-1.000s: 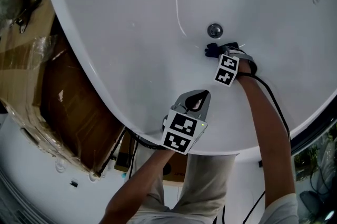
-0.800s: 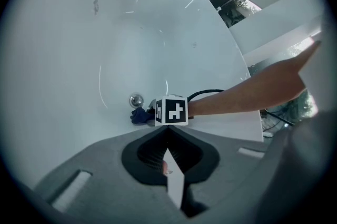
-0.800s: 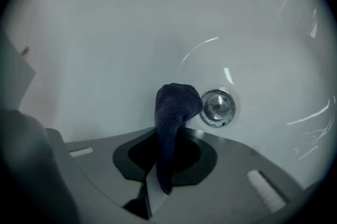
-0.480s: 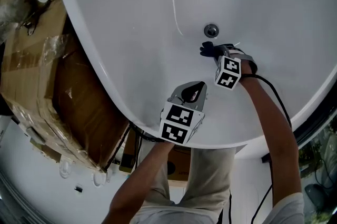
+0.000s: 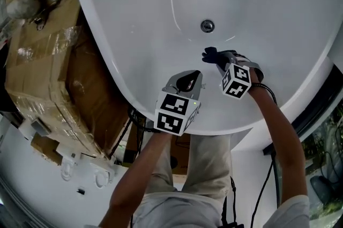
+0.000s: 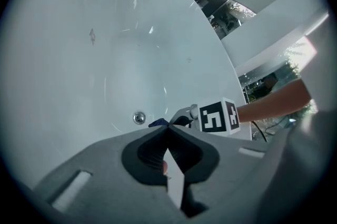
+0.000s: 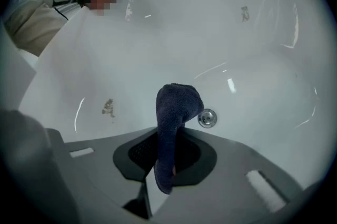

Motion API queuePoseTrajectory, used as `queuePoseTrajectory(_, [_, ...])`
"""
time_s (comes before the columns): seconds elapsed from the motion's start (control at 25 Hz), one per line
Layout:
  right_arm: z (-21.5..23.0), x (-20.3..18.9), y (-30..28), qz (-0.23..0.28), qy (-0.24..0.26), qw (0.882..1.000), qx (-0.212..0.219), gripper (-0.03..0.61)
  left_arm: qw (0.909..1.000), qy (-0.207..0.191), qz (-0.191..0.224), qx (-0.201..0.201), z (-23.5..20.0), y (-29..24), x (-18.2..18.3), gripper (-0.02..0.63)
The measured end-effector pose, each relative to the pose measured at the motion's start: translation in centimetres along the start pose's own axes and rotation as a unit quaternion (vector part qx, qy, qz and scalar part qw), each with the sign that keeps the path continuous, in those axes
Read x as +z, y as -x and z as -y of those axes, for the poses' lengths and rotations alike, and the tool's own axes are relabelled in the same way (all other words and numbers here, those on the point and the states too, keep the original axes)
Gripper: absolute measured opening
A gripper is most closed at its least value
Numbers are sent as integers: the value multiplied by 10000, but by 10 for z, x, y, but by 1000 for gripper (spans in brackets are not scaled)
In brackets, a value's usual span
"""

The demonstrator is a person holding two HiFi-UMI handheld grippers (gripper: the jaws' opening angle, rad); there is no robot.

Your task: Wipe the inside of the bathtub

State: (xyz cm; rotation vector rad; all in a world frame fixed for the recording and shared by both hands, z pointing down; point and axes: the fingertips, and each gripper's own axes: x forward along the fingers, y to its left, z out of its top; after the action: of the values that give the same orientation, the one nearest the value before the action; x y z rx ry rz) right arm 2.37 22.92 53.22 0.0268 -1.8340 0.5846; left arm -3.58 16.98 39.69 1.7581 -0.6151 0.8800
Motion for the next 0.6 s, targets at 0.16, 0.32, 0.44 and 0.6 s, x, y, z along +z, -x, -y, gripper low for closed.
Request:
queuePoseTrajectory(0.16, [-18,4,28,149,-35,9999,30,49,10000,-93,-3,29,6,12,5,-2])
queuePoseTrajectory(0.32, [-36,9,54,232,54,9997,78,49,9998,-214,4,30,15,24,11,-2])
queuePoseTrajectory(0.44, [-51,16,73,316,59,9994,160,49,9995,-300,19,42,21,35,13,-2])
queuePoseTrajectory(0.6, [-74,23,99,424,89,9985,324,49,9993,-351,63,54,28,49,16,-2])
